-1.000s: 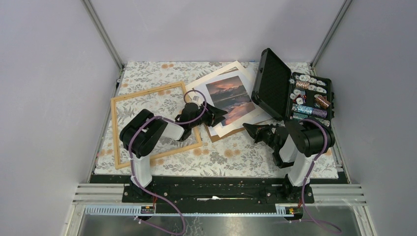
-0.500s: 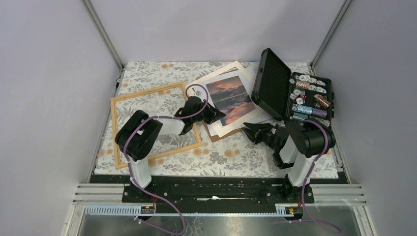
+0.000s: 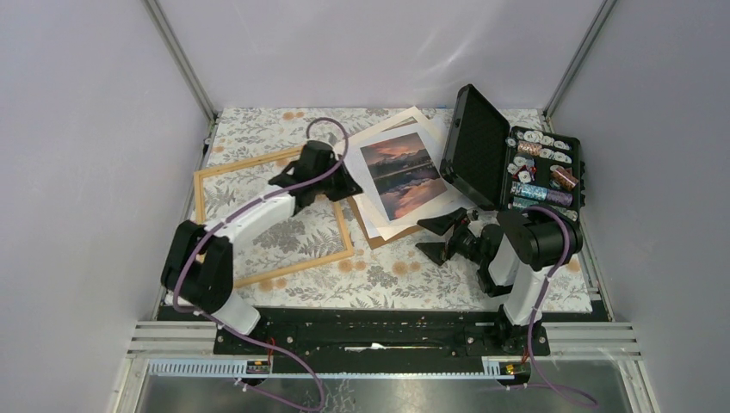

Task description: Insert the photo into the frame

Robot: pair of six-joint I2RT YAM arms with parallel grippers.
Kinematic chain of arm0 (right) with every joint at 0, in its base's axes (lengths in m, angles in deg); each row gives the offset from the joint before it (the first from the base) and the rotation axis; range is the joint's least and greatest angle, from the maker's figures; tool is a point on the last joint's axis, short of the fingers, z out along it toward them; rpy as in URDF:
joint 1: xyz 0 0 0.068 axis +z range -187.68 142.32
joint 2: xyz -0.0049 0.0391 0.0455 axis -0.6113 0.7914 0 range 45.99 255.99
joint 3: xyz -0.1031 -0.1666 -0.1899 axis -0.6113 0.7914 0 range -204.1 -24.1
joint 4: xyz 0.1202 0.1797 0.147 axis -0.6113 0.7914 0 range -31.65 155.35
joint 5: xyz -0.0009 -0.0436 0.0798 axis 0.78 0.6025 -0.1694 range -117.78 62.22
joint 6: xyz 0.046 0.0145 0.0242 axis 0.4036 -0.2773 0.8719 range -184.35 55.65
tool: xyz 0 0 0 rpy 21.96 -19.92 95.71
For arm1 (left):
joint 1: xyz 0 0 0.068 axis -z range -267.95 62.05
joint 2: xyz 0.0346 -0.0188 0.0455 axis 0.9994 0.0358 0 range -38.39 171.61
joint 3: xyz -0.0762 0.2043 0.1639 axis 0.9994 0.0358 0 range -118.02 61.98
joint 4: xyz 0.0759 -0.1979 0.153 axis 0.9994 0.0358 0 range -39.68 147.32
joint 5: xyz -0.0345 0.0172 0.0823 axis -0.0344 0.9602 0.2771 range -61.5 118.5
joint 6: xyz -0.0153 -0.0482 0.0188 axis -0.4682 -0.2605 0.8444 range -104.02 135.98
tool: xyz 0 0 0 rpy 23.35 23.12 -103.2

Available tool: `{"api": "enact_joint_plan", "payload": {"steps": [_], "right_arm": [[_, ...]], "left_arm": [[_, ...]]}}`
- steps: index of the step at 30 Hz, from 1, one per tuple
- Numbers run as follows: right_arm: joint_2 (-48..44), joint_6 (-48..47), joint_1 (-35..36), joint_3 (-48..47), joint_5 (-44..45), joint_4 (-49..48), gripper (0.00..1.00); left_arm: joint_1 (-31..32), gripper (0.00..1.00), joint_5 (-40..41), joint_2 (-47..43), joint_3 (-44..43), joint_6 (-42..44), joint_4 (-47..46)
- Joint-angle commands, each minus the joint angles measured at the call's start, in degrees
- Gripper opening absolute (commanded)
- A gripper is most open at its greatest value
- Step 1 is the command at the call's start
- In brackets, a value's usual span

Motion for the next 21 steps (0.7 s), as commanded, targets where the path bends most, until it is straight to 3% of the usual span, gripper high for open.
{"api": "enact_joint_plan", "payload": {"steps": [1, 4, 7, 11, 14, 17, 21], "right_arm": [[0.0, -7.9, 0.6, 2.2, -5.0, 3.3, 1.00], [-5.7, -13.6, 1.2, 1.7, -4.6, 13.8, 1.00], [-15.2, -21.6, 2.8, -1.0, -2.3, 30.5, 1.00], [-30.6, -36.2, 6.1, -6.6, 4.7, 59.0, 1.00], [-41.2, -48.4, 9.8, -12.6, 11.7, 74.2, 1.00], [-43.2, -58.3, 12.8, -19.1, 15.9, 83.2, 1.00], [-35.9, -62.0, 13.4, -28.7, 14.2, 88.0, 1.00]], "left_arm": [[-6.8, 0.00, 5.2, -6.3, -1.6, 14.1, 19.0], [-13.9, 0.00, 7.1, -10.1, 0.1, 18.6, 25.3], [-19.7, 0.00, 9.3, -13.0, 1.1, 22.2, 29.0], [-22.4, 0.00, 16.4, -13.0, -0.5, 26.7, 34.8], [-22.6, 0.00, 23.0, -12.2, -1.1, 29.2, 38.1], [-22.6, 0.00, 31.1, -11.3, -0.4, 30.6, 39.2], [-22.6, 0.00, 38.5, -9.6, 0.9, 31.5, 38.5]]}}
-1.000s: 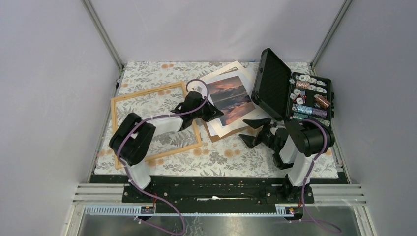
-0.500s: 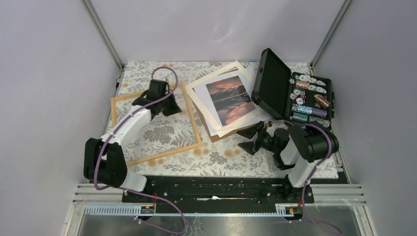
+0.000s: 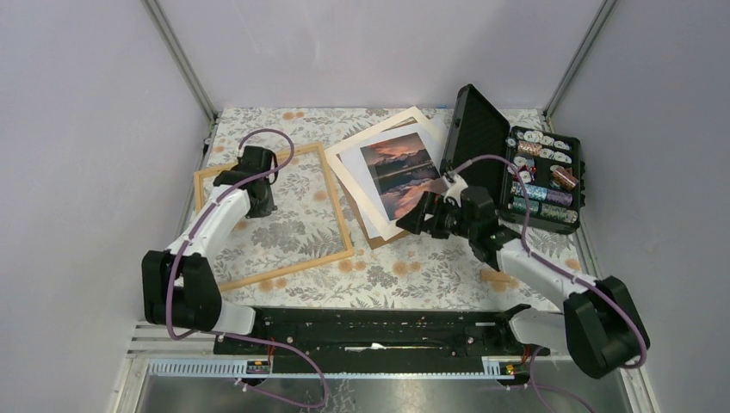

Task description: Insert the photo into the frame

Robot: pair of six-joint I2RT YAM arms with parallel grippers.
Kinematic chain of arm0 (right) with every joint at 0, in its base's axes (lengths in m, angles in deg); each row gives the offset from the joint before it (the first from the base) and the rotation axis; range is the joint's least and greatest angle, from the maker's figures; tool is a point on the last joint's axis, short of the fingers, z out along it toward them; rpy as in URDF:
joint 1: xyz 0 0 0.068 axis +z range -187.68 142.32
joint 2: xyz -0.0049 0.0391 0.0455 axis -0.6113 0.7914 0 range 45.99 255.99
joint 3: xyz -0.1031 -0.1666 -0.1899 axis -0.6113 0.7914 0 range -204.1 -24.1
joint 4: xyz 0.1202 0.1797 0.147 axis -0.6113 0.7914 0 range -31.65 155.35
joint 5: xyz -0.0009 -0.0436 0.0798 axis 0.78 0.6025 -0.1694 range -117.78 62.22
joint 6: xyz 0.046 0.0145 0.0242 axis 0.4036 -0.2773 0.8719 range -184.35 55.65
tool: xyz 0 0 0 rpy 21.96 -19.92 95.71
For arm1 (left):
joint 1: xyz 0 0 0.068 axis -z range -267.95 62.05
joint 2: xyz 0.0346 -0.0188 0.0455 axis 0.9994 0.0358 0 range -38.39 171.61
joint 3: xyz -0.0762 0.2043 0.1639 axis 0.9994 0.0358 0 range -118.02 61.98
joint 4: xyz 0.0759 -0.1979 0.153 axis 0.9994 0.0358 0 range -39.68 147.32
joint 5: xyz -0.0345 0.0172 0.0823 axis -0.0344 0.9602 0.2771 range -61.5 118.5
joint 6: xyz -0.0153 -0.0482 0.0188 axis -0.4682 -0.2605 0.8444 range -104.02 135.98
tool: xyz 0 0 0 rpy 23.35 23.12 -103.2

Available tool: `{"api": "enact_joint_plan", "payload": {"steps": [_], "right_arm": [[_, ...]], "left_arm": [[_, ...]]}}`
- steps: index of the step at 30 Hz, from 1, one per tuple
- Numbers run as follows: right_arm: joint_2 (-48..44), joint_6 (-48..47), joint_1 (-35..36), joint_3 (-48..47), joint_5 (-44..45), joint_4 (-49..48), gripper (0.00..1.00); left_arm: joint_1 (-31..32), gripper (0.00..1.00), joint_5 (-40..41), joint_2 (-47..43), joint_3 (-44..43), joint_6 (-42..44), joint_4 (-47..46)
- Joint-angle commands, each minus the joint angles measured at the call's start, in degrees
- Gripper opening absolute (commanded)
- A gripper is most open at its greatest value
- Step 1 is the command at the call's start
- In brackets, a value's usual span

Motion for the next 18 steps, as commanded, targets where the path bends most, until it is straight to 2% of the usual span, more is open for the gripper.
{"api": "enact_joint_plan", "payload": {"steps": [1, 3, 10, 18], "right_arm": [[8.1, -11.3, 1.1, -10.2, 1.9, 13.1, 1.00], [14.3, -11.4, 1.6, -16.5, 1.3, 13.8, 1.00], [34.6, -13.3, 4.3, -35.7, -0.7, 19.1, 0.99], [46.8, -5.9, 4.3, -41.9, -8.5, 12.5, 0.92]], "left_arm": [[-0.1, 0.00, 13.6, 1.9, 0.5, 3.2, 1.1], [-0.1, 0.00, 17.5, 2.7, 1.3, 2.6, 0.6], [-0.3, 0.00, 18.6, 3.3, 2.9, 1.7, -1.7], [-0.7, 0.00, 18.2, 2.9, 3.6, 2.0, -2.5]]}}
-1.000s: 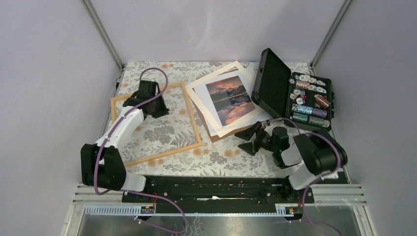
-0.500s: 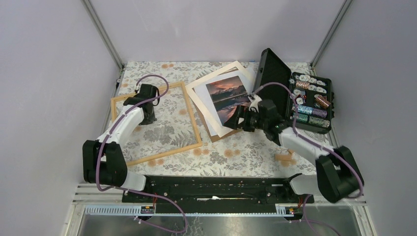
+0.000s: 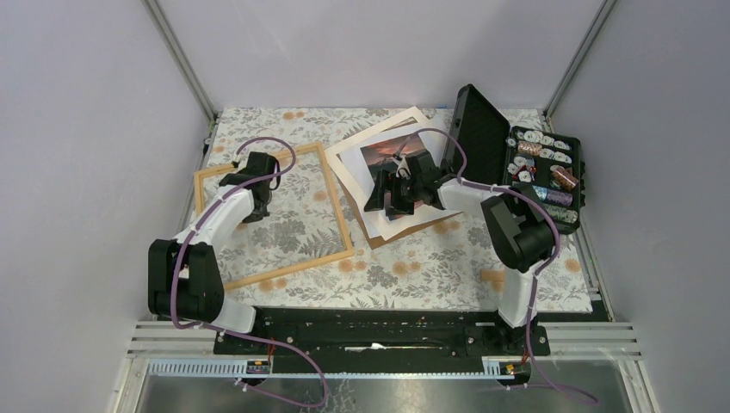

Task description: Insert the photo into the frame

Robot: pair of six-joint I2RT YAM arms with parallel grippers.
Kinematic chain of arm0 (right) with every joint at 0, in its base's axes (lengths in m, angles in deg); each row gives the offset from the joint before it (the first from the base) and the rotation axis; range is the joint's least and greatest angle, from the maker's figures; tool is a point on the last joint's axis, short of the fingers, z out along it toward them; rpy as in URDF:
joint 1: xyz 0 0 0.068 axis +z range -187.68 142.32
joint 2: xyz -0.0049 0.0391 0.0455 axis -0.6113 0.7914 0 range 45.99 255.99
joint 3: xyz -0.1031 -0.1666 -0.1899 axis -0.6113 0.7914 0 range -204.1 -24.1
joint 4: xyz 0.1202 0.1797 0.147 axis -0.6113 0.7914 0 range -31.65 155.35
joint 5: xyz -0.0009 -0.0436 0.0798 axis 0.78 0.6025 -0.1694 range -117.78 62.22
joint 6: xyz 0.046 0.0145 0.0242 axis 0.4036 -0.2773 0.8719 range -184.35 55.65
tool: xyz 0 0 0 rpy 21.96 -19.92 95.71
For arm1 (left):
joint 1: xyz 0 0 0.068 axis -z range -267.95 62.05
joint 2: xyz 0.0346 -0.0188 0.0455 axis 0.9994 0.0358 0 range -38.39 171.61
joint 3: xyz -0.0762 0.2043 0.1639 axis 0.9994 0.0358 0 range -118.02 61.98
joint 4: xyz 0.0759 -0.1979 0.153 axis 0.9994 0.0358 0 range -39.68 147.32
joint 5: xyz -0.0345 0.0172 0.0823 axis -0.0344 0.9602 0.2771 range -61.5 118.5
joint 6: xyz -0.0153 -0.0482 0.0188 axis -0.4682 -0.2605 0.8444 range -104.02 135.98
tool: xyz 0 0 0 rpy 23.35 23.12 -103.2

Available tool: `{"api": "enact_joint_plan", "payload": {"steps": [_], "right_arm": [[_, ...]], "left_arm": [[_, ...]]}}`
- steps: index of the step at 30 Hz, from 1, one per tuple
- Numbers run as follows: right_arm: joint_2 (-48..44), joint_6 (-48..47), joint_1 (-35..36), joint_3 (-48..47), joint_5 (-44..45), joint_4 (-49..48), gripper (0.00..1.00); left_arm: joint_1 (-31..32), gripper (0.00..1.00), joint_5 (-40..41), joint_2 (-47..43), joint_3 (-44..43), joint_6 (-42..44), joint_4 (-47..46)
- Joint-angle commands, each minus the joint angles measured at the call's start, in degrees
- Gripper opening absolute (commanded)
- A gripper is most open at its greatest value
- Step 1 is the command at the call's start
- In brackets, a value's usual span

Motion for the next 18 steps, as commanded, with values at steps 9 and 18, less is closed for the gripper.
{"api": "enact_joint_plan", "payload": {"steps": [9, 18], "right_arm": [[10.3, 9.0, 0.3, -3.7, -11.8, -11.8, 0.82], [12.2, 12.8, 0.3, -3.3, -12.4, -18.6, 0.68]], "left_arm": [[-0.9, 0.00, 0.8, -1.2, 1.9, 0.4, -2.7], [-1.5, 0.00, -0.6, -1.6, 2.2, 0.4, -3.3]]}}
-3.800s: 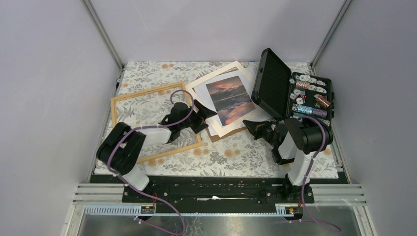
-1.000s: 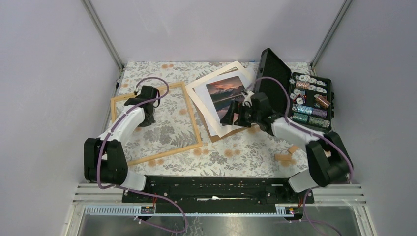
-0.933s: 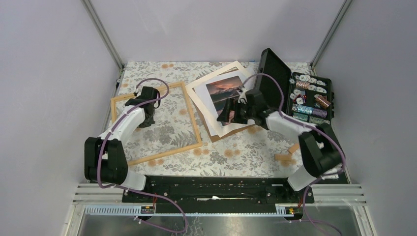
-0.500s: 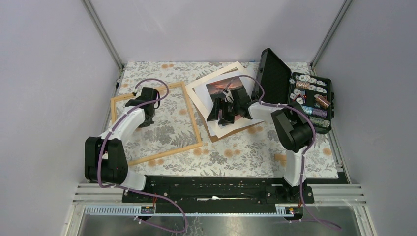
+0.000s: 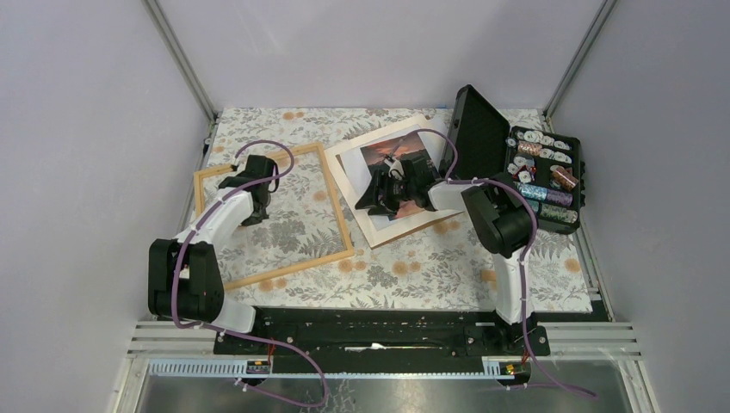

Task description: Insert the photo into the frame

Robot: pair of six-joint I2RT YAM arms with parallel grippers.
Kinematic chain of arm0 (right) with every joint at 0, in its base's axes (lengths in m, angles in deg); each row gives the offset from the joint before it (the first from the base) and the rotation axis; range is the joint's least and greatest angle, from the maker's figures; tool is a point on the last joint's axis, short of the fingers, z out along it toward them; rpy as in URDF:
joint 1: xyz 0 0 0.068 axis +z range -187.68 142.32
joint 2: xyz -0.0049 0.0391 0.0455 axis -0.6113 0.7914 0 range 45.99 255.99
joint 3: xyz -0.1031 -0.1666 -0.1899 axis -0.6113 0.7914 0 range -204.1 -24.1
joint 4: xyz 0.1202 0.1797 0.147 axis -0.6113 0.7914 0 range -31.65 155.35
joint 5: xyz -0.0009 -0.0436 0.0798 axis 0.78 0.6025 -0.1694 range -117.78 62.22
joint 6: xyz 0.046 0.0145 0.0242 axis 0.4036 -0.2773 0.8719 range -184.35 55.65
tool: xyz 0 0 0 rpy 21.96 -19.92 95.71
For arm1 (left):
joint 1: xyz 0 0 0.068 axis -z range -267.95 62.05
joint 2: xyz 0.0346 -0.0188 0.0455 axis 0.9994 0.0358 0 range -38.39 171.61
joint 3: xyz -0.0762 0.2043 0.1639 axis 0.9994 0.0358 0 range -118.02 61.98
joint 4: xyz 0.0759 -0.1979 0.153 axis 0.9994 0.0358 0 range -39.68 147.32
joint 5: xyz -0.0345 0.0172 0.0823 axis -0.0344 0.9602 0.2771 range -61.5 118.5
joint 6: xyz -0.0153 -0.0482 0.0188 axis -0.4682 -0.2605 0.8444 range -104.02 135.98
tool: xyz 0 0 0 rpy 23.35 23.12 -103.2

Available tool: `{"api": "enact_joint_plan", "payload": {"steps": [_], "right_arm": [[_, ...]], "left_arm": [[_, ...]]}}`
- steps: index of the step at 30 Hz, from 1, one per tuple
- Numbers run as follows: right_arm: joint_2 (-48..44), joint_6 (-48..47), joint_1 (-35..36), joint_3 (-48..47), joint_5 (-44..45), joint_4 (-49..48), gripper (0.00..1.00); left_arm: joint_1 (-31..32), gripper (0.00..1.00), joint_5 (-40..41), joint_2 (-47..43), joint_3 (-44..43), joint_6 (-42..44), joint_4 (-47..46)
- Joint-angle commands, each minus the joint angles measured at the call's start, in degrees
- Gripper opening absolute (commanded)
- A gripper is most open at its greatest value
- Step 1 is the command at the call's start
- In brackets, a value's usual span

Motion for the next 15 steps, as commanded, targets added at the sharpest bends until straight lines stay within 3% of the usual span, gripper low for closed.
{"api": "enact_joint_plan", "payload": {"steps": [1, 8, 15], "right_arm": [[0.7, 2.3, 0.4, -0.9, -1.0, -3.8, 0.65], [2.5, 5.6, 0.4, -3.6, -2.7, -7.8, 0.49], [4.0, 10.1, 0.4, -3.6, -4.1, -15.0, 0.40]], "left_arm": [[-0.6, 0.00, -0.2, -1.6, 0.3, 0.5, -1.7], [-0.7, 0.00, -0.9, -1.9, 0.5, 0.8, -2.2], [-0.9, 0.00, -1.3, -2.2, 0.4, 1.1, -2.8]]}}
